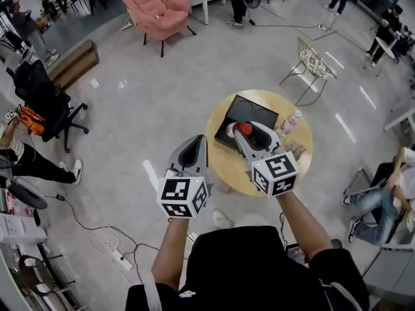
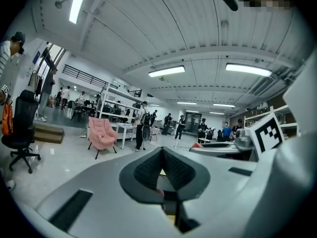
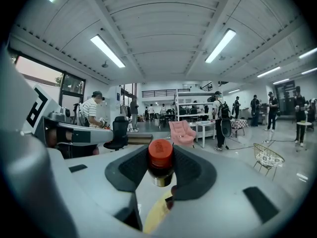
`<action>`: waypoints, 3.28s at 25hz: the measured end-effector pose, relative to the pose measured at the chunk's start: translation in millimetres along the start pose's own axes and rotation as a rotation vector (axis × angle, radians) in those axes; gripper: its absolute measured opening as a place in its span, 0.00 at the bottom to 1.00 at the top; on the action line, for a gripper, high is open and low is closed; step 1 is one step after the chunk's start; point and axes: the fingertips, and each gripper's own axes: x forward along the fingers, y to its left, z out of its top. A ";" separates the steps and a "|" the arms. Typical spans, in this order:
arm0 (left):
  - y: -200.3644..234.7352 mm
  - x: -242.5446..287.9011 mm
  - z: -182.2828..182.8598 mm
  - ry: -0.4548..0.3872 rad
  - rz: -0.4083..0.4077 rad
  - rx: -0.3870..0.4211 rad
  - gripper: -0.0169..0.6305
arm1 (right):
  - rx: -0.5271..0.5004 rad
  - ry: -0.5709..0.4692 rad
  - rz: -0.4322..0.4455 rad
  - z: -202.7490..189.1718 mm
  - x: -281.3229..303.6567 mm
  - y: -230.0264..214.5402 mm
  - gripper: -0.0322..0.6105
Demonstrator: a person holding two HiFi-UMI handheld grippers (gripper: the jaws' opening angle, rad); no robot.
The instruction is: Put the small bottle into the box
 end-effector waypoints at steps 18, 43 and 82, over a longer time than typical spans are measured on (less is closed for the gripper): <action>6.0 76.1 -52.8 0.135 -0.038 -0.060 0.04 | 0.051 0.120 -0.018 -52.7 40.8 -56.5 0.26; 54.7 170.8 -154.0 0.329 0.062 -0.173 0.04 | -0.010 0.419 0.110 -210.4 150.6 -102.2 0.26; 73.9 172.9 -216.6 0.428 0.104 -0.247 0.04 | -0.148 0.510 0.152 -292.1 176.5 -92.3 0.26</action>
